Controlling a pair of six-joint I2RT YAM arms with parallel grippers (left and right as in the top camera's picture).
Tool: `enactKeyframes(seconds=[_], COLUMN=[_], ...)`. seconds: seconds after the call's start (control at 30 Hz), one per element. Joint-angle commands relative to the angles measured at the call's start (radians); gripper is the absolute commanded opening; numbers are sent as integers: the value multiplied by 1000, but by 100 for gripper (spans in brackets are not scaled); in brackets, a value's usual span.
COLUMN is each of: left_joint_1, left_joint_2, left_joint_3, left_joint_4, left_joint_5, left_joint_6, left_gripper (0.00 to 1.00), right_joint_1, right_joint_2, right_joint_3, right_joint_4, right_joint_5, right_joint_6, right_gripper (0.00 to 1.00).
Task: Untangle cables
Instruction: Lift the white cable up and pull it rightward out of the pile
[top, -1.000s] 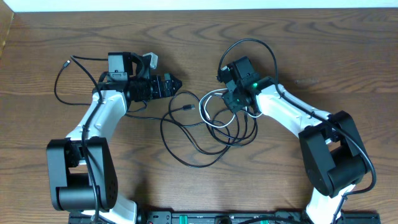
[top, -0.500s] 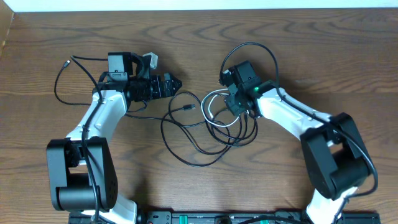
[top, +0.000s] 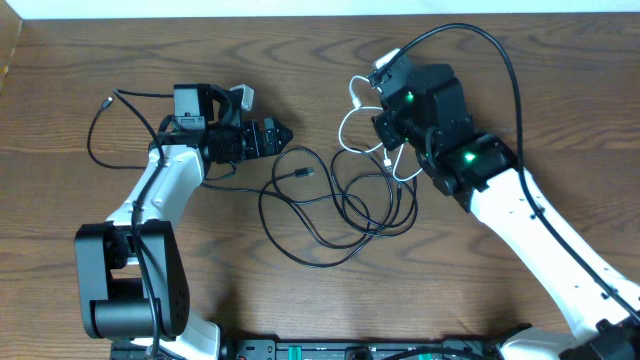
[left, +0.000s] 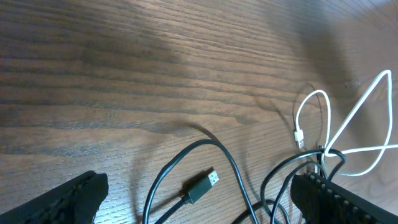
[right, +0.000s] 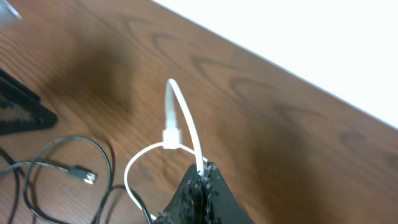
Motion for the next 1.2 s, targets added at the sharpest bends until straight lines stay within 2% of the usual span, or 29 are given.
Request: enactKeyframes(seconds=[0.0,0.33,0.67,0.87,1.07,1.17], left_joint_1=[2,2,2,2,2,2], left_joint_2=[6,6,6,6,6,6], left_joint_3=[21,21,21,21,21,21], left_joint_4=[0,0,0,0,0,0], left_joint_5=[-12,-12,-12,-12,-12,-12], left_joint_6=[10,10,10,10,10,10], left_gripper=[100,100,100,100,100,100], right_joint_1=[15,29,27,27,26,26], right_joint_2=[-81,-306,-467,-523,-559,-563], right_joint_3=[14,14,14,14,14,14], right_joint_4=[21,60,182,230,282,379], right_joint_5=[7,7,26,309,462,565], right_joint_6=[3,3,2,2,0,-71], right_gripper=[1,1,1,1,1,1])
